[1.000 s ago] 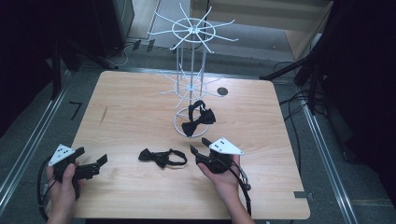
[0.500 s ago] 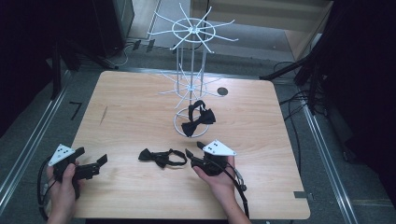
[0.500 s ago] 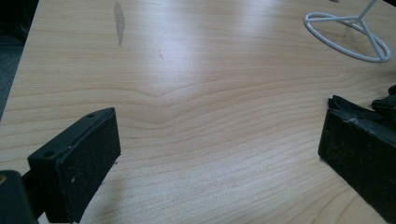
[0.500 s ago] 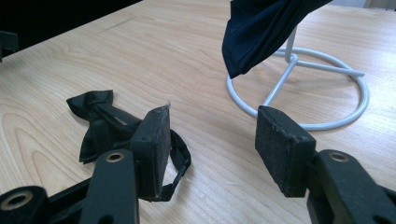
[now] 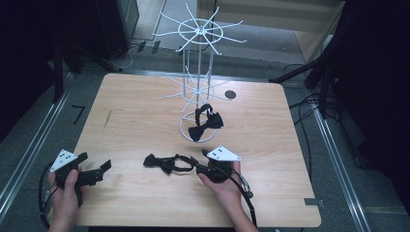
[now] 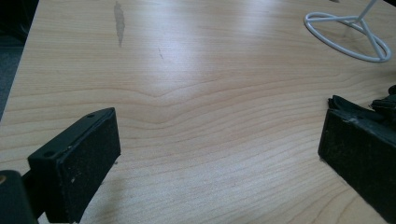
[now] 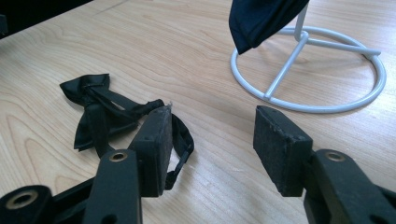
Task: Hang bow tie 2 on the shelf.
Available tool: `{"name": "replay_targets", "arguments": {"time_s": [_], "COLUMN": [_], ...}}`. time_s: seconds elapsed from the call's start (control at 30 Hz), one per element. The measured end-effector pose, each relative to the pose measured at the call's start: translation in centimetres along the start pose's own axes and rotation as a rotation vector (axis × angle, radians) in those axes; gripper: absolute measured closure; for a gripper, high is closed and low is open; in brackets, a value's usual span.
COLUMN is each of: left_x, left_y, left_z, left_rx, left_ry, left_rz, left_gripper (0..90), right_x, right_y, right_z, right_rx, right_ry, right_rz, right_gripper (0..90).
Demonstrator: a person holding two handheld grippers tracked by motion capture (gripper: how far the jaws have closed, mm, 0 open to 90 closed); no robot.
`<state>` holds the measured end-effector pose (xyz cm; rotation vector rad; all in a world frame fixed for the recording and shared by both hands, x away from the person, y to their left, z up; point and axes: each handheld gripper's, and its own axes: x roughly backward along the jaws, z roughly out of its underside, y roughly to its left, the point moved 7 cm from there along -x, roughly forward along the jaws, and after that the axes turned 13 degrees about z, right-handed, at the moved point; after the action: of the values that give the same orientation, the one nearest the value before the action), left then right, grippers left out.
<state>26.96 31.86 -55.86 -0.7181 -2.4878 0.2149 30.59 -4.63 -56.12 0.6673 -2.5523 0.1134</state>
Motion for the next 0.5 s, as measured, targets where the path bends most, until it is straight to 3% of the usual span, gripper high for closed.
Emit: {"name": "replay_targets", "arguments": {"time_s": [0.5], "left_x": [0.00], "left_y": [-0.01], "left_z": [0.00], "left_rx": [0.000], "left_ry": [0.000], "left_rz": [0.000], "left_gripper": [0.0], "right_x": [-0.50], "right_y": [0.29], "right_z": [0.62], "right_rx": [-0.022], "right_ry": [0.041], "right_rz": [-0.014], "right_gripper": [53.9]}}
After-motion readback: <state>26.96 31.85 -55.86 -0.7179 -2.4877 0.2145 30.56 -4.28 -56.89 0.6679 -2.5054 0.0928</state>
